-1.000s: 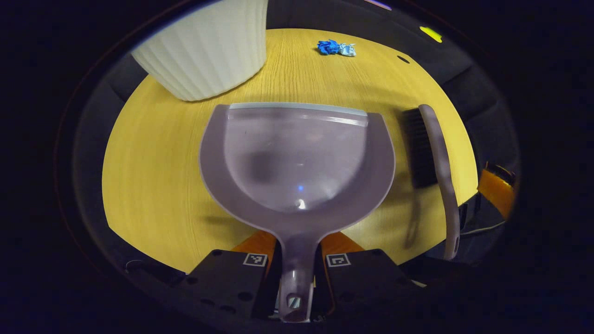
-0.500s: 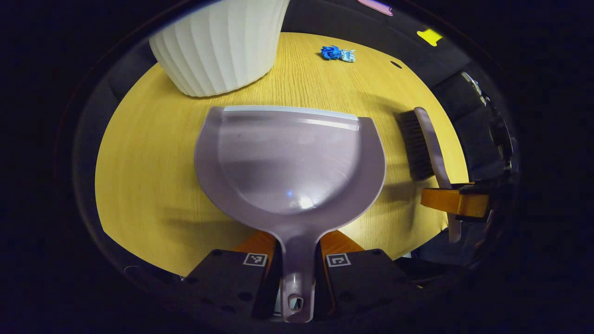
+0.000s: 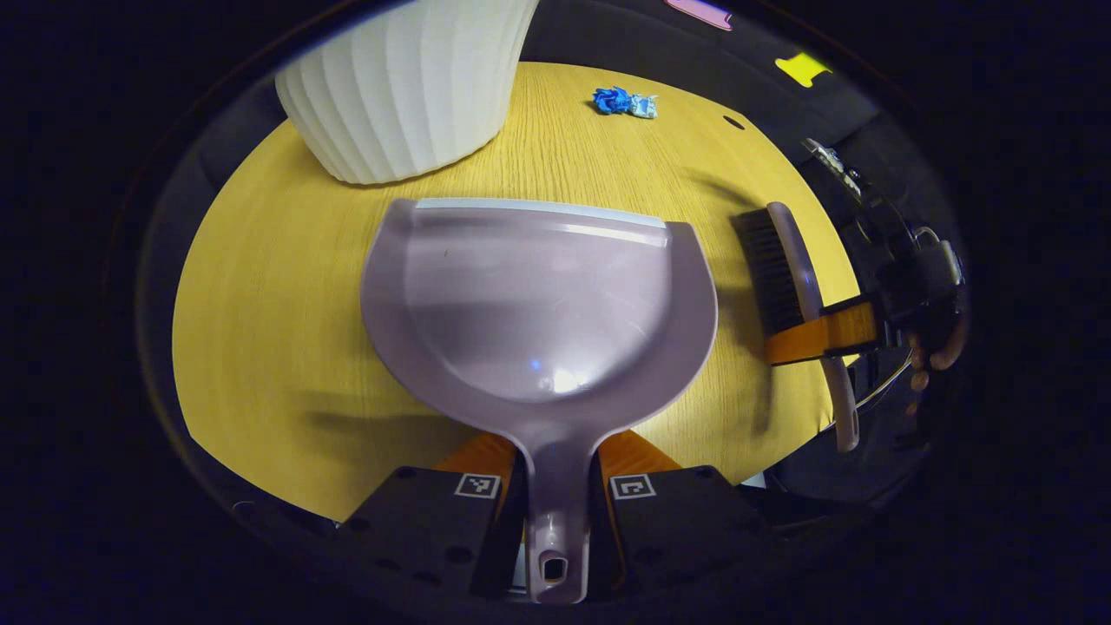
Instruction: Pick up the small broom and dustpan from the desktop, sweep the trash into the dustpan with the broom, and then empty the trash into the garbage bin.
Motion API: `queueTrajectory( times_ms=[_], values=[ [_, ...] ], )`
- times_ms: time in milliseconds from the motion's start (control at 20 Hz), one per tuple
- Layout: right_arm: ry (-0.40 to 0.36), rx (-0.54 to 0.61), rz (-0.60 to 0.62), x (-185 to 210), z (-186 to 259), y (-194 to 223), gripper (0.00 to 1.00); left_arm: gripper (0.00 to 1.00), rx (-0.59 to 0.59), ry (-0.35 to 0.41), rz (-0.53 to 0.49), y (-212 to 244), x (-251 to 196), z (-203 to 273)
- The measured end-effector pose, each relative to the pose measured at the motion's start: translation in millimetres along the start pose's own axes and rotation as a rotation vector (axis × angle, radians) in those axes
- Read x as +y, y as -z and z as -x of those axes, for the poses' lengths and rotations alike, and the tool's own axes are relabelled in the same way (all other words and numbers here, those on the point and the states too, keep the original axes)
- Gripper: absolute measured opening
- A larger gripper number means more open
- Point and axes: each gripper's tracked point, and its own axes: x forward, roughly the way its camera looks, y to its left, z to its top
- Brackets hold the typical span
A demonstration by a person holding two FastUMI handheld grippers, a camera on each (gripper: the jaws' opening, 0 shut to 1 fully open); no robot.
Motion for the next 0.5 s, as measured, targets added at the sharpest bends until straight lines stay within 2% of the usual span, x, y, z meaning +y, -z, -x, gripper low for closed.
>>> queueTrajectory(
  times_ms=[300, 350, 400, 500],
  values=[
    [0.001, -0.018, 0.16, -5, -3, -8, 0.31, 0.29, 0.009, 0.0, -0.021, -8, -6, -3],
    [0.004, -0.024, 0.187, -8, -3, -14, 0.21, 0.3, 0.013, 0.002, -0.029, -9, -6, -3],
    [0.011, -0.031, 0.211, -11, 2, -18, 0.27, 0.29, 0.023, 0.005, -0.03, -11, -7, -3],
    [0.032, -0.061, 0.257, -18, 10, -42, 0.28, 0.3, 0.029, 0.0, -0.03, -18, -8, -2]
  ],
)
